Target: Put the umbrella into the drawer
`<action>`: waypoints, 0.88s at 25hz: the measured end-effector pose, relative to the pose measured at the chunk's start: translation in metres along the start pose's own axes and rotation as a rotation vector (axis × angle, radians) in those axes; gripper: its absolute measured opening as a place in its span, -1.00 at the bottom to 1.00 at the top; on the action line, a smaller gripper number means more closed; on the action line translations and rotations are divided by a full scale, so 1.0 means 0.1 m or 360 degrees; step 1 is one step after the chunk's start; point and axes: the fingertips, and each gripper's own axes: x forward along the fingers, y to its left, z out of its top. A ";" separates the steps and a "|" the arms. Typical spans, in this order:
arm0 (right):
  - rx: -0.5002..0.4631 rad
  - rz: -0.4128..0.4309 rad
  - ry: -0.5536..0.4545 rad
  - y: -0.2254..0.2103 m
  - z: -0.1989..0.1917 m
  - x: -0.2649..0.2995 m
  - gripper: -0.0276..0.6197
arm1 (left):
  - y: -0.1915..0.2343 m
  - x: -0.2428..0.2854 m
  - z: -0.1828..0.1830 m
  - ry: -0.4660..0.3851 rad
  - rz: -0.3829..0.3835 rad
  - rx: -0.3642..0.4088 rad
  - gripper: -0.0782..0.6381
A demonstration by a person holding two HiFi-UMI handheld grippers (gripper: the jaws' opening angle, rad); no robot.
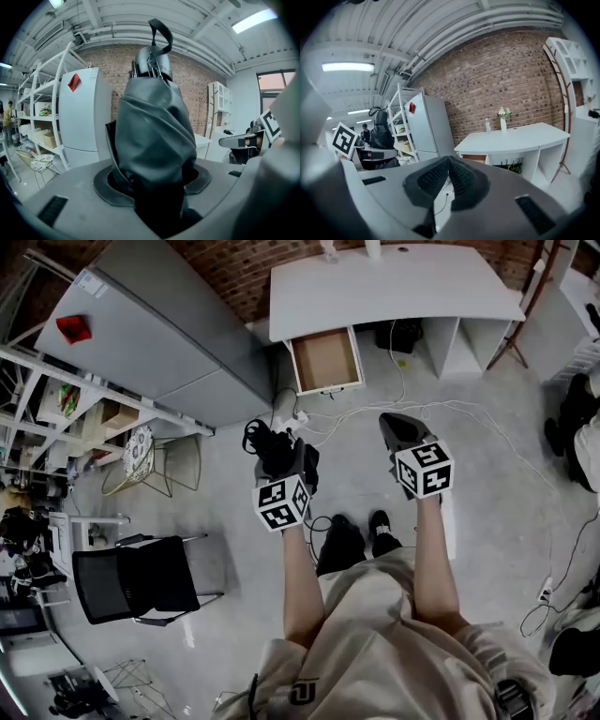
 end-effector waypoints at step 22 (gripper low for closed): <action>-0.0189 0.0221 0.0118 0.38 0.19 1.22 -0.71 | 0.34 0.78 -0.12 0.0108 -0.0077 0.0004 -0.13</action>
